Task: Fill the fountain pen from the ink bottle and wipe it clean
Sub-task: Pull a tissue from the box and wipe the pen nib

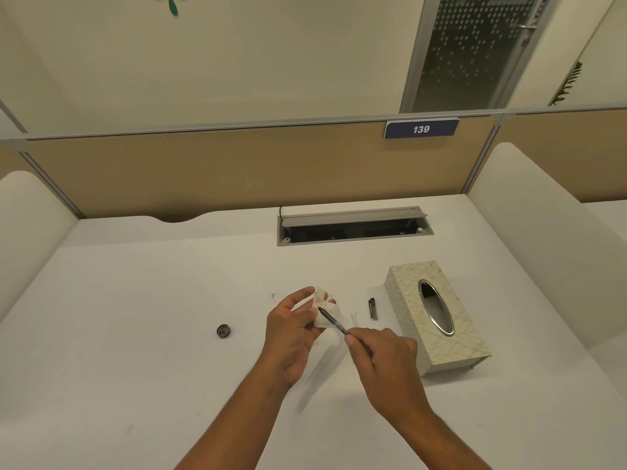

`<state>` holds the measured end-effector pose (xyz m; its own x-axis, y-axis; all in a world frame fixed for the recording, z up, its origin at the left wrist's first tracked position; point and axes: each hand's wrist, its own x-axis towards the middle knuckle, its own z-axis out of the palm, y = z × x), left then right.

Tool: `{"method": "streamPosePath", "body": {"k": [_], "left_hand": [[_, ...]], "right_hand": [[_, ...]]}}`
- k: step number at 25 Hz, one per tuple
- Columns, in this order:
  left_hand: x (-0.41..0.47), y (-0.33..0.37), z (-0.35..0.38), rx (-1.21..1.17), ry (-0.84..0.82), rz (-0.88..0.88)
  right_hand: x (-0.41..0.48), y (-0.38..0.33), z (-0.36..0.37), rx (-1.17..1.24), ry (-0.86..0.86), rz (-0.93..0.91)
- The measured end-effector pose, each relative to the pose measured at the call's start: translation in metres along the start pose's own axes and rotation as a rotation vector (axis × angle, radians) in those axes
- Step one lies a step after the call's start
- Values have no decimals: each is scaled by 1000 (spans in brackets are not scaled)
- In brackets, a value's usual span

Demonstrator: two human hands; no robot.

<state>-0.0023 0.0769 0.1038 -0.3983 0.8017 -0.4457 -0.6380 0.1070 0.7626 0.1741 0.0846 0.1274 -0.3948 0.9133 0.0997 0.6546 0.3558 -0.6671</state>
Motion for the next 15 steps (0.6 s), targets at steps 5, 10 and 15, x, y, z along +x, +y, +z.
{"method": "streamPosePath", "body": {"k": [5, 10, 15], "left_hand": [[1, 5, -4, -74, -100, -20], [-4, 5, -15, -76, -276, 20], [-4, 0, -13, -30, -258, 38]], "right_hand": [[2, -1, 1, -134, -12, 33], [3, -1, -3, -109, -57, 54], [3, -5, -5, -104, -135, 57]]}}
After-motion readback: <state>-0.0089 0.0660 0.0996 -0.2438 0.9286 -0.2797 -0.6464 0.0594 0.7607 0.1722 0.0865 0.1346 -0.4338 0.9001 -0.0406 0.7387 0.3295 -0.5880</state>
